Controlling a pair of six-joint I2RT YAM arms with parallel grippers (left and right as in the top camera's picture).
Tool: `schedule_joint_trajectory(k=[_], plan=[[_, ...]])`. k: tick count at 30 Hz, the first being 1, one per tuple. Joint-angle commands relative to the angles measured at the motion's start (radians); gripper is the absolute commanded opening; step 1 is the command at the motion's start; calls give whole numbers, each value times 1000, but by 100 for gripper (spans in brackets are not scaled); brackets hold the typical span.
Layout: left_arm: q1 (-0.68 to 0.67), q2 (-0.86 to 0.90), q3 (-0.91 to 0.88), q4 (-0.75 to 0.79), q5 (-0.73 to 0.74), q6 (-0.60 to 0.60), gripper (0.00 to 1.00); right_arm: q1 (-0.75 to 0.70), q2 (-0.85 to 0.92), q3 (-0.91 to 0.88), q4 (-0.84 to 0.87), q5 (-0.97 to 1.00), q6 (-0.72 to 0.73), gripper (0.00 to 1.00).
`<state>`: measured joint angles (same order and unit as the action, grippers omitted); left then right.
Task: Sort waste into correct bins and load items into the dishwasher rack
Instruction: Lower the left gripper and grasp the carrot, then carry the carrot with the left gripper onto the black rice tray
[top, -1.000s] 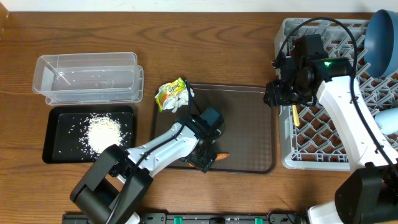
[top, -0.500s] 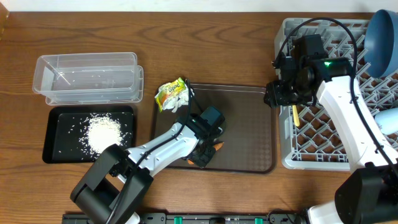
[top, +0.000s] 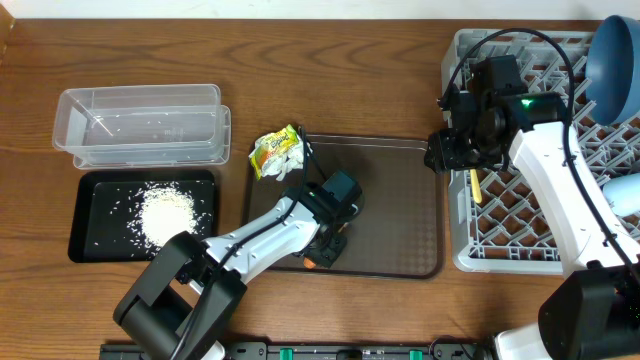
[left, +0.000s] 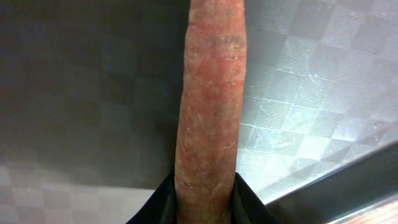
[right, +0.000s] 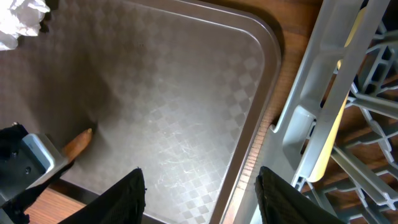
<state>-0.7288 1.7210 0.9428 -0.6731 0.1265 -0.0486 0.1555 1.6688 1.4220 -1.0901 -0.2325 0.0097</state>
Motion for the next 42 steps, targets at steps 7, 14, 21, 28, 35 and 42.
schedule_joint_trajectory(k=[7, 14, 21, 28, 35, 42], plan=[[158, -193, 22, -35, -71, -61, 19, 13, 10, -3, -11, -3, -18, 56], [437, -401, 22, -85, -71, -92, 19, 13, 10, -3, -10, -3, -19, 56], [767, -473, 22, -73, -72, -174, 18, 13, 10, -3, -10, -3, -19, 56], [1014, -401, 21, -74, -72, -296, 19, 13, 10, -3, -11, 1, -19, 56], [1201, -286, 21, -72, -72, -370, 19, 13, 10, -3, -18, 1, -19, 56], [1328, -148, 21, -47, -71, -376, 22, 13, 10, -3, -18, 1, -19, 56]])
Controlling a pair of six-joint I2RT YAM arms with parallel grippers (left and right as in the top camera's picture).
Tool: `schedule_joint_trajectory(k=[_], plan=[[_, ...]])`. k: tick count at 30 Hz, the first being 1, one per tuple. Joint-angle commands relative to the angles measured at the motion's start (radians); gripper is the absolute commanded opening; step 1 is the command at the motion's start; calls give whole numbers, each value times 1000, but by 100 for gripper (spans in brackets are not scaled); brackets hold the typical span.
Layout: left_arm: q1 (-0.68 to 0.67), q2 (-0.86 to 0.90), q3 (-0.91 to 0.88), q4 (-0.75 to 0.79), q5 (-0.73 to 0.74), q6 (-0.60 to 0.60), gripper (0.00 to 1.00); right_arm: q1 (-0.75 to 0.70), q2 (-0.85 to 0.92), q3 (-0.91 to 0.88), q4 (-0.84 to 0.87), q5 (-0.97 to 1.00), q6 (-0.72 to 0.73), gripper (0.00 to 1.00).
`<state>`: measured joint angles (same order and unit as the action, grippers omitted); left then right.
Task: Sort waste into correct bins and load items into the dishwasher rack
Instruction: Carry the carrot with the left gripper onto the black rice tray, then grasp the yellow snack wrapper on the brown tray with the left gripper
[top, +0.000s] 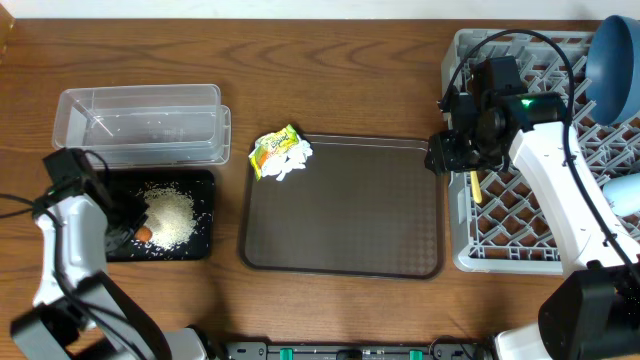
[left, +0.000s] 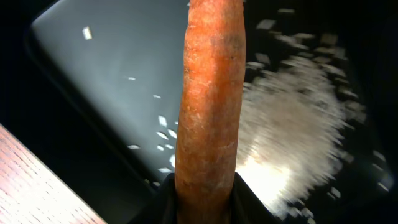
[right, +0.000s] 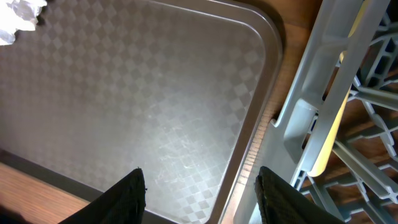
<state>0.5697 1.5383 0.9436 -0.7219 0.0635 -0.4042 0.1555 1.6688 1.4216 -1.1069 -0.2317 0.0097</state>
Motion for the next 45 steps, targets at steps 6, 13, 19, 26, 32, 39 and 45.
schedule_joint_trajectory(k=[6, 13, 19, 26, 32, 39, 45], plan=[[54, 87, 21, 5, -8, -20, 22, 13, 10, -2, -3, 0, -18, 56], [54, 87, 21, 12, -8, -20, 40, 13, 10, -2, -12, 0, -19, 56], [54, 87, 21, 8, -5, -20, 52, 13, 10, -2, -12, 0, -19, 56], [51, -7, 32, 6, 86, 10, 57, 13, 10, -2, -12, 0, -19, 56], [-49, -197, 41, 56, 355, 151, 63, 13, 10, -2, -10, 4, -19, 56], [-373, -270, 40, 183, 344, 255, 71, 13, 10, -2, -12, 4, -19, 56], [-600, -180, 40, 278, 217, 255, 71, 13, 10, -2, -12, 3, -19, 56]])
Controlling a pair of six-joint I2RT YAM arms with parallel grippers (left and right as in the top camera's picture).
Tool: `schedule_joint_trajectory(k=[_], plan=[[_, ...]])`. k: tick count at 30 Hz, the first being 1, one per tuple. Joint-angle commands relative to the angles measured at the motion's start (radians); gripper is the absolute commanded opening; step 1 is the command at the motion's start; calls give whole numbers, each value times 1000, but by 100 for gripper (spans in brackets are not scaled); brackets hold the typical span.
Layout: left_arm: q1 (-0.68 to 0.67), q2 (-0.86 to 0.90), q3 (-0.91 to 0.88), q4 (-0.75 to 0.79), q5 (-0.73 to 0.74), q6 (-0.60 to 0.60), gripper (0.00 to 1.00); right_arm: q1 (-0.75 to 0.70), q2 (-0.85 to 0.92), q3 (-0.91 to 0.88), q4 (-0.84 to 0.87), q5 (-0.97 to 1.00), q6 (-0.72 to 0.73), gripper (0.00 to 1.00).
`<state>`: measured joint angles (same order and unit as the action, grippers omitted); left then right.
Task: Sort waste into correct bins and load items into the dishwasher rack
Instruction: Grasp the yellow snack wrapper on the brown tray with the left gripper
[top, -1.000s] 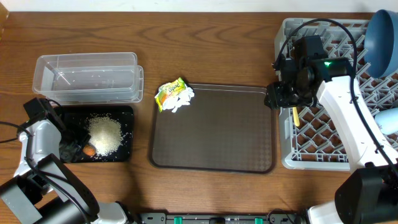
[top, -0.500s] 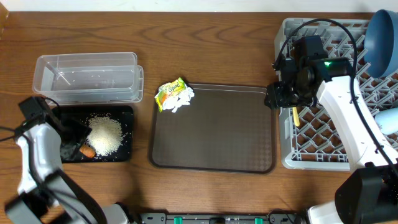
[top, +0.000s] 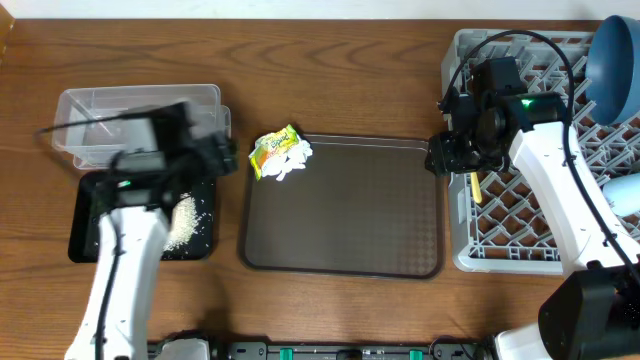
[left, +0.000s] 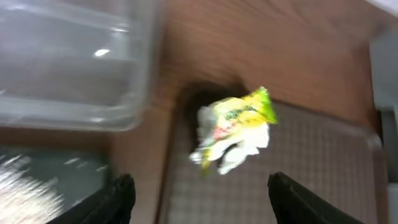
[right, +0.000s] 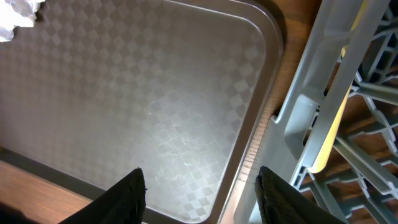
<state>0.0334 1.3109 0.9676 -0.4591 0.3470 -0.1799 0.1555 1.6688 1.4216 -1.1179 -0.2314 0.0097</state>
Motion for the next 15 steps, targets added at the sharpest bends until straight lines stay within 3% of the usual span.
schedule_joint_trajectory(k=[1, 9, 15], plan=[[-87, 68, 16, 24, -74, 31, 71, 13, 10, -2, -2, 3, -19, 56], [-148, 262, 16, 51, -167, 30, 71, 13, 10, -2, -2, 3, -18, 56], [-151, 347, 16, 81, -108, 30, 69, 13, 10, -2, -1, 3, -18, 56]])
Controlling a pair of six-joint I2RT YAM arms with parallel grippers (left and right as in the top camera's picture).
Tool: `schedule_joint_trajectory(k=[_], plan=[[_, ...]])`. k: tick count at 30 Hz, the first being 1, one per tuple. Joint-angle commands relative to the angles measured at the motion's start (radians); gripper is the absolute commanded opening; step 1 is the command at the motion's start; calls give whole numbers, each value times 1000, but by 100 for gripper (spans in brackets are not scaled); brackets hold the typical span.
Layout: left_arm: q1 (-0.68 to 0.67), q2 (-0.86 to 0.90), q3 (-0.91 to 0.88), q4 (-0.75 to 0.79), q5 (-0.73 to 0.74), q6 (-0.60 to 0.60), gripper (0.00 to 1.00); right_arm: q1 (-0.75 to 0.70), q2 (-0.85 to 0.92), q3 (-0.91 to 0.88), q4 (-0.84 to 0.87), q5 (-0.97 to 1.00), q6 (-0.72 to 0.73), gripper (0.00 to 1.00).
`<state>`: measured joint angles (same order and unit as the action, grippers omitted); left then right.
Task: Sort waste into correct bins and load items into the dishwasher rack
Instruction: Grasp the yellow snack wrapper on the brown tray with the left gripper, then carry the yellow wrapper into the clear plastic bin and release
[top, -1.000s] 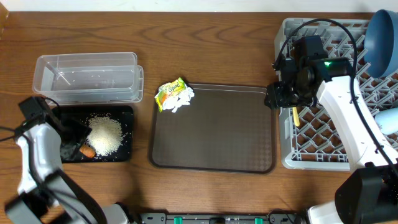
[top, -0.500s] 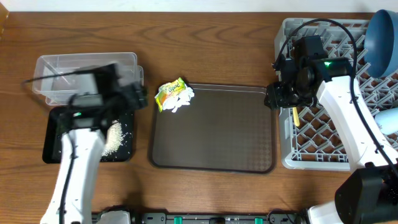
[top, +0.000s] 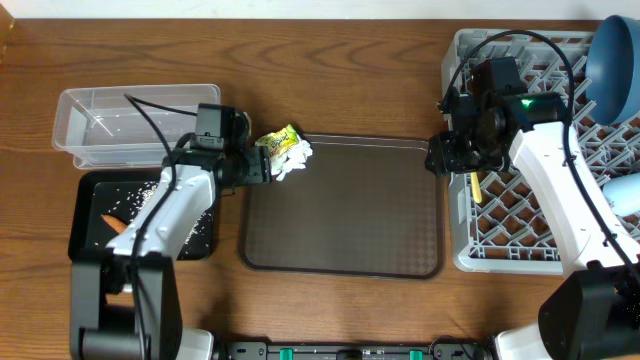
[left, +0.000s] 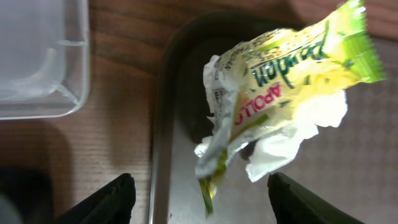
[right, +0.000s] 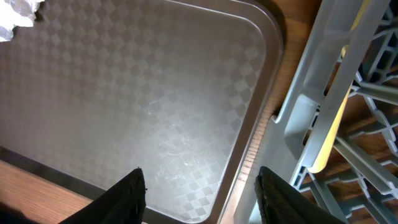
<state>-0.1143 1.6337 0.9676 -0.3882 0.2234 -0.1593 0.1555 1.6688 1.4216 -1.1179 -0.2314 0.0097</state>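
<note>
A crumpled yellow-green snack wrapper with white paper (top: 282, 152) lies at the far-left corner of the brown tray (top: 345, 250). My left gripper (top: 262, 166) hangs open just left of it. In the left wrist view the wrapper (left: 280, 87) fills the space ahead of the open gripper (left: 199, 208), with nothing between the fingers. A carrot (top: 112, 222) lies in the black tray (top: 85, 182) among rice. My right gripper (top: 445, 155) stands open and empty over the brown tray's right edge (right: 249, 155), beside the dish rack (top: 520, 255).
A clear plastic bin (top: 140, 125) stands behind the black tray and shows in the left wrist view as well (left: 37, 56). A blue bowl (top: 615, 60) leans in the rack's far right corner. A yellow utensil (top: 474, 186) lies in the rack near my right gripper.
My left gripper was over the near right corner of the clear bin and is now lower and closer to the wrapper at the brown tray's corner. The right arm has not moved.
My left gripper was shut on a carrot on the brown tray. It then held the carrot over the black tray with rice. Later it was open and empty near the clear bin, and the carrot now lies in the black tray. The right gripper stayed put.
</note>
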Motion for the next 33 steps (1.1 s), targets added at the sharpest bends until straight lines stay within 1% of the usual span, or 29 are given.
schedule_joint_trajectory(k=[1, 3, 5, 12, 13, 15, 16, 18, 19, 20, 24, 27, 30, 33], plan=[[-3, 27, 16, 14, 30, 9, 66, 13, 10, -2, -1, 3, -18, 56], [-3, 26, 16, 25, 47, 9, 63, 13, 10, -2, -2, 3, -18, 56], [-3, 25, 17, 43, 66, 9, 62, 13, 10, -2, -2, 3, -18, 56], [-3, 25, 17, 62, 64, 9, 61, 13, 10, -2, -10, 3, -18, 55], [-3, 25, 16, 62, 64, 9, 57, 13, 10, -2, -10, 3, -18, 55], [-3, 25, 17, 62, 64, 9, 43, 13, 10, -2, -10, 3, -18, 55], [-3, 25, 17, 62, 64, 9, 29, 13, 10, -2, -11, 3, -18, 55], [-3, 25, 17, 62, 61, 9, 12, 13, 10, -2, -14, 3, -18, 55], [-3, 25, 17, 62, 55, 10, 8, 13, 10, -2, -17, 3, -18, 55], [-3, 25, 17, 62, 52, 11, 6, 13, 10, -2, -20, 3, -19, 55], [1, -8, 17, 61, 53, 10, 6, 13, 10, -2, -27, 14, -18, 55], [5, -78, 21, 76, 43, 10, 6, 13, 10, -2, -26, 18, -18, 54], [28, -162, 22, 115, -39, 9, 6, 13, 10, -2, -27, 18, -14, 53], [68, -238, 22, 157, -151, 8, 9, 7, 10, -2, -28, 18, -14, 53]])
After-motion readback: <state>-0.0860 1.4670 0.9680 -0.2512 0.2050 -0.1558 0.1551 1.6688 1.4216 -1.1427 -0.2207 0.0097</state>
